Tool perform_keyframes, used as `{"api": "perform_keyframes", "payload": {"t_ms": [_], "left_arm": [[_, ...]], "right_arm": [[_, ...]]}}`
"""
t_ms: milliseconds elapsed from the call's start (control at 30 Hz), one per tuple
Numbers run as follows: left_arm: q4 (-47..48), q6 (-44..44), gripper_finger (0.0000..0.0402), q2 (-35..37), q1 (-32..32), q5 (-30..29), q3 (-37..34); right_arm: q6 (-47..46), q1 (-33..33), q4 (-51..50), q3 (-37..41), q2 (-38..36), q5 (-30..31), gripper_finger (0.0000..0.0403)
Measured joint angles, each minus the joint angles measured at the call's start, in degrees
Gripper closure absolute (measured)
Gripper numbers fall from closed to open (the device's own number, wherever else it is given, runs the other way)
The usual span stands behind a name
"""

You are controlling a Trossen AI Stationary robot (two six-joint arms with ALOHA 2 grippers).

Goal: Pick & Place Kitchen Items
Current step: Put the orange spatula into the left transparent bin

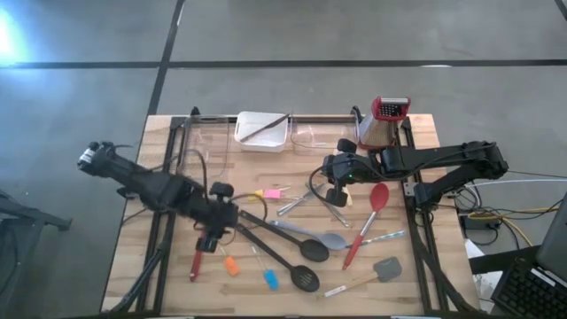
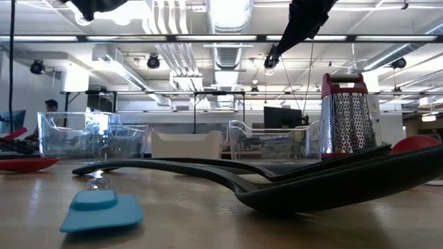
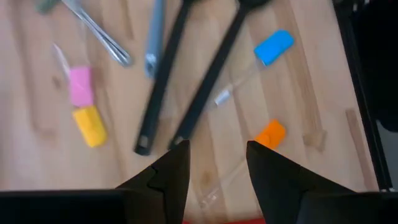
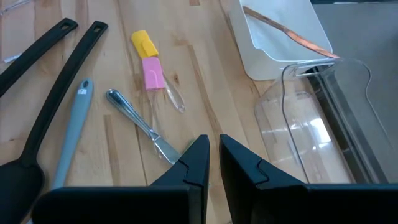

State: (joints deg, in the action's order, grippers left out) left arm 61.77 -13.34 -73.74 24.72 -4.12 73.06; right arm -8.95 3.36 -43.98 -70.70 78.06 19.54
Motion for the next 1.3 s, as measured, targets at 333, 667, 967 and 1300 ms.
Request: {"api": "perform_keyframes", "payload": {"t_ms": [333, 667, 967, 1300], "left_arm": [[-13.5, -0.1, 0.0239, -0.1, 1.9, 8.4, -15.5], [-26.3, 0.6, 0.0239, -0.1, 4.1, 8.4, -23.5], [-32.9, 0.4, 0.0261, -0.3, 12.2, 2.0, -24.0], [-33.7, -6.0, 0.0280, -5.8, 13.6, 1.0, -24.7]], "right_arm": [[0.0, 0.0, 0.0, 0.0, 0.0, 0.0, 0.0369], [0.0, 0.0, 0.2, 0.0, 0.0, 0.0, 0.0369], [0.0, 0.0, 0.2, 0.0, 0.0, 0.0, 0.0369], [0.0, 0.0, 0.3, 0.0, 0.0, 0.0, 0.0369]]}}
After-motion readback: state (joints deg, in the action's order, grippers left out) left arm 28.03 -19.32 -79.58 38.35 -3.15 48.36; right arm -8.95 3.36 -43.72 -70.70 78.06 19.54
